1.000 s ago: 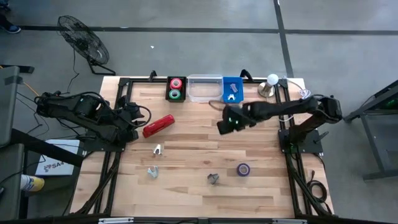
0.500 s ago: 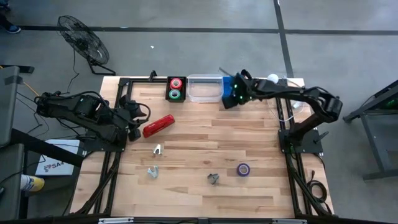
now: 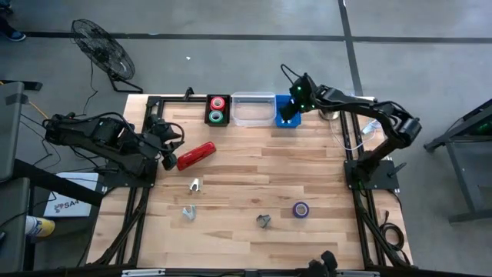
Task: Pick and place Stapler, Stapler remover, tape
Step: Put the top blue staple remover into the blue bin
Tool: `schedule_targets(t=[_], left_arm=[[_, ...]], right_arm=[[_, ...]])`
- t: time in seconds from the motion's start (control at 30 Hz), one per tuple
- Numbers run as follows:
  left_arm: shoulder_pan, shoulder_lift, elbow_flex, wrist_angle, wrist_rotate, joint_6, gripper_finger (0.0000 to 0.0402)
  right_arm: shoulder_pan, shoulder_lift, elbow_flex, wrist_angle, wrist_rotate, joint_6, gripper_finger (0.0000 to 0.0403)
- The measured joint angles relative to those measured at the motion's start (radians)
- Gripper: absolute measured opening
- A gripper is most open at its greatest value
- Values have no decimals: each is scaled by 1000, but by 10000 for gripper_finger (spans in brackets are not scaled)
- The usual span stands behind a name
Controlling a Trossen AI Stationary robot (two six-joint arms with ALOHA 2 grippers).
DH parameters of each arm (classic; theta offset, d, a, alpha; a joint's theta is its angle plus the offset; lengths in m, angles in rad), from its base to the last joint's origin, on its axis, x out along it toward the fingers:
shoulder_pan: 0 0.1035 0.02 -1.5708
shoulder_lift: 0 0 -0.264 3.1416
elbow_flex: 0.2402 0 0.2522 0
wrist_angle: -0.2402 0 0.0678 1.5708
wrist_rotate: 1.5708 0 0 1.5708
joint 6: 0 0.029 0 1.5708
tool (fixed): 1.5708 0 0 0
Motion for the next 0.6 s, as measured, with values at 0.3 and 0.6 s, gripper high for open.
schedule_targets(t=[0.3, 0.6], left_arm=[[0, 0, 0, 0, -47, -74, 106], [0, 0, 0, 0, -47, -142, 106]], right_arm=[[-45, 107, 0, 76, -85, -71, 128], [-73, 159, 0, 92, -142, -88, 134]])
